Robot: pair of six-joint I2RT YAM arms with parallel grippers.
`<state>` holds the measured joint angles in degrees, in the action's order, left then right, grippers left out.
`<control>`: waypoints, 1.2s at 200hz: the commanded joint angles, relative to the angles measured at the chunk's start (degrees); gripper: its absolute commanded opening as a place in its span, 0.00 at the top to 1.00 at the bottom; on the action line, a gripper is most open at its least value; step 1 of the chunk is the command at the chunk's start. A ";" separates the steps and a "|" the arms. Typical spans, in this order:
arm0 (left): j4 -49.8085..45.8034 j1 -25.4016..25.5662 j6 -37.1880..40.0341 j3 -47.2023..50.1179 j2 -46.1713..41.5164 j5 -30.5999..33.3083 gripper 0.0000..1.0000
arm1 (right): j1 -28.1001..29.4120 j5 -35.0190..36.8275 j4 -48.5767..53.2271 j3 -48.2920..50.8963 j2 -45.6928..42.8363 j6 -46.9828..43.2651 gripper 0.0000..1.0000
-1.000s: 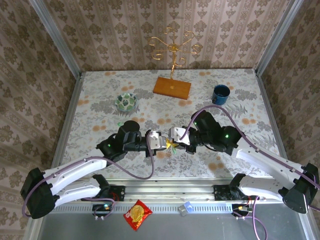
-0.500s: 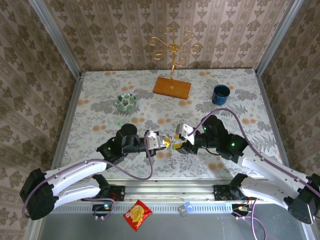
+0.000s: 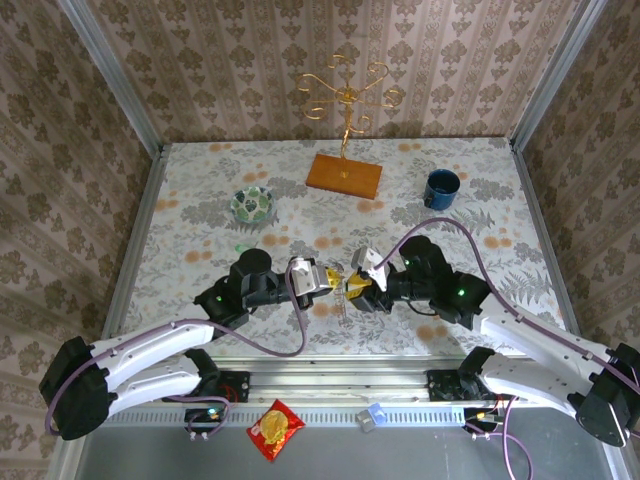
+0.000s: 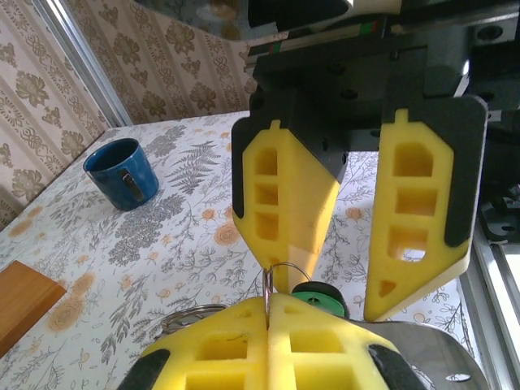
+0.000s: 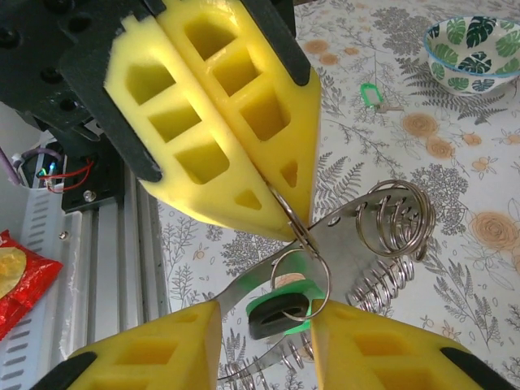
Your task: Put the keys on the keyring
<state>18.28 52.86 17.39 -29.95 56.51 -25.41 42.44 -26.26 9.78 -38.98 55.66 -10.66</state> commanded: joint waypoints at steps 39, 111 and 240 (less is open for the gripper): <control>5.34 0.47 -3.37 1.10 -0.52 1.15 1.00 | 0.74 3.69 -4.16 0.05 1.24 0.76 0.70; 7.30 0.44 -4.50 1.15 -0.63 0.58 1.00 | 0.84 7.30 -1.13 -0.73 0.22 -2.86 0.97; 10.97 0.47 -0.77 1.72 2.47 -5.04 1.00 | -0.16 4.71 1.69 0.10 -4.13 -7.31 0.62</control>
<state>25.54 53.17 15.31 -28.84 59.24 -28.56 42.65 -21.32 12.53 -40.75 55.72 -16.60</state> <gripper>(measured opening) 0.049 0.357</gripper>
